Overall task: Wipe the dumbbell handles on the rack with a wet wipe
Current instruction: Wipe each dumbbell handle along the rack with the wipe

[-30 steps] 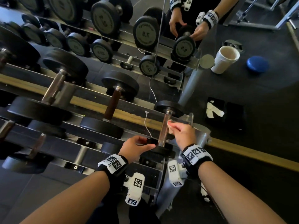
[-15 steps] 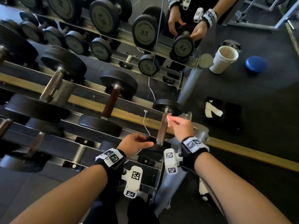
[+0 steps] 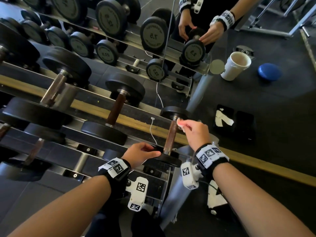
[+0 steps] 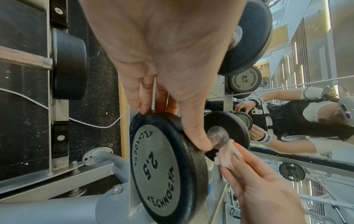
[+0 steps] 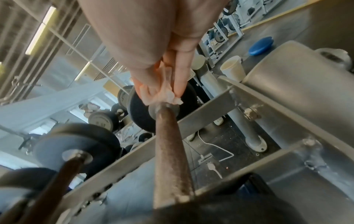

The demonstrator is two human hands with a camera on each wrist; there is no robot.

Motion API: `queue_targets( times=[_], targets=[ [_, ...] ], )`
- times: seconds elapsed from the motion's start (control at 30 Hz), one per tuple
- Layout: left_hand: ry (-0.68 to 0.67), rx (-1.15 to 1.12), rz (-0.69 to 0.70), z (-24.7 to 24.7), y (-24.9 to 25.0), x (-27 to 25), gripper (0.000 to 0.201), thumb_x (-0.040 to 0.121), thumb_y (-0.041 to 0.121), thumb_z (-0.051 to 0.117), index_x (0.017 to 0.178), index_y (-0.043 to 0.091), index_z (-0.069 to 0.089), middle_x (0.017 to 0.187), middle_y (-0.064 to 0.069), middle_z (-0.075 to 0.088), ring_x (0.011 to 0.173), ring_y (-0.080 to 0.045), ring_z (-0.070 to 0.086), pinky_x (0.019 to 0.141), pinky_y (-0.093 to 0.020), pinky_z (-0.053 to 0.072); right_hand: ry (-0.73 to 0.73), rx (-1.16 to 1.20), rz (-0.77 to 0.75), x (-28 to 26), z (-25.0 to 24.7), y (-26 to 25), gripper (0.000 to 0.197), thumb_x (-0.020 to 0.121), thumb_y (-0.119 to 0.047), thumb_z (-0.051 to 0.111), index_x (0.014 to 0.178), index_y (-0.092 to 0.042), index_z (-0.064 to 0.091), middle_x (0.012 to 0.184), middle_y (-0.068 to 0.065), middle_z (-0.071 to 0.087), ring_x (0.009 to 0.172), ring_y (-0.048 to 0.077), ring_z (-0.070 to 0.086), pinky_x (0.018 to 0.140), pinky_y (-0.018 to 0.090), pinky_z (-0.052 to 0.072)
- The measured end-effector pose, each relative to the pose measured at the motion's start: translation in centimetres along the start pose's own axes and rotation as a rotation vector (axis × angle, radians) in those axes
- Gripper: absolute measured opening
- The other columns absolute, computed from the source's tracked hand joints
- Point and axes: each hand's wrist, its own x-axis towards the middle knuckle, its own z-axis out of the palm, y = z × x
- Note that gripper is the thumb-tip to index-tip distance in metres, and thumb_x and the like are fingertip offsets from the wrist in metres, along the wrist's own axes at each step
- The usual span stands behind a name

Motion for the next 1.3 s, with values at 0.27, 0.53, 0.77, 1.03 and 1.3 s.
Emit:
queue_targets(
  times=[0.27, 0.53, 0.77, 1.03, 1.3],
  targets=[
    [-0.012, -0.024, -0.012, -0.1, -0.2, 0.1, 0.036, 0.073, 0.049, 0.081, 0.101, 0.030, 0.068, 0.095, 0.010, 0.072, 0.079, 0.005, 0.067, 0.061, -0.008, 0.045, -0.253, -0.081, -0.191, -3.4, 1.9, 0.2, 0.018, 0.097, -0.023, 0.061, 0.108, -0.026, 0.075, 0.102, -0.013, 0.072, 0.089, -0.004, 0.057, 0.092, 0.017, 0.044],
    [-0.026, -0.053, 0.005, 0.0, -0.3, -0.1, 0.036, 0.075, 0.046, 0.080, 0.103, 0.026, 0.069, 0.097, 0.008, 0.073, 0.083, 0.001, 0.069, 0.067, -0.010, 0.047, -0.226, 0.160, -0.017, 0.6, -0.8, -0.2, 0.024, 0.093, -0.024, 0.064, 0.092, -0.047, 0.073, 0.089, -0.039, 0.066, 0.091, -0.016, 0.059, 0.079, 0.004, 0.043],
    [0.002, -0.030, 0.001, 0.3, -0.3, -0.2, 0.041, 0.076, 0.048, 0.078, 0.108, 0.024, 0.068, 0.102, 0.008, 0.071, 0.094, -0.005, 0.066, 0.074, -0.016, 0.045, -0.274, -0.273, -0.359, 0.9, 0.6, 0.6, 0.030, 0.095, -0.019, 0.059, 0.119, -0.034, 0.069, 0.127, -0.019, 0.064, 0.110, 0.009, 0.060, 0.096, 0.031, 0.050],
    [0.025, -0.013, -0.007, 0.5, -0.5, -0.2, 0.042, 0.074, 0.053, 0.078, 0.106, 0.028, 0.067, 0.100, 0.009, 0.069, 0.091, -0.004, 0.065, 0.071, -0.016, 0.044, -0.427, -0.429, -0.598, 0.5, 0.1, 0.2, 0.031, 0.095, -0.019, 0.056, 0.123, -0.028, 0.064, 0.129, -0.010, 0.065, 0.110, 0.009, 0.066, 0.094, 0.035, 0.056],
    [0.027, -0.011, -0.031, 0.5, -0.2, -0.4, 0.045, 0.075, 0.054, 0.077, 0.108, 0.026, 0.067, 0.106, 0.005, 0.067, 0.100, -0.012, 0.063, 0.091, -0.030, 0.050, -0.472, -0.785, -0.677, 3.1, -0.7, -1.0, 0.043, 0.089, -0.017, 0.055, 0.131, -0.028, 0.053, 0.131, -0.004, 0.058, 0.088, 0.018, 0.067, 0.075, 0.034, 0.057]
  ],
)
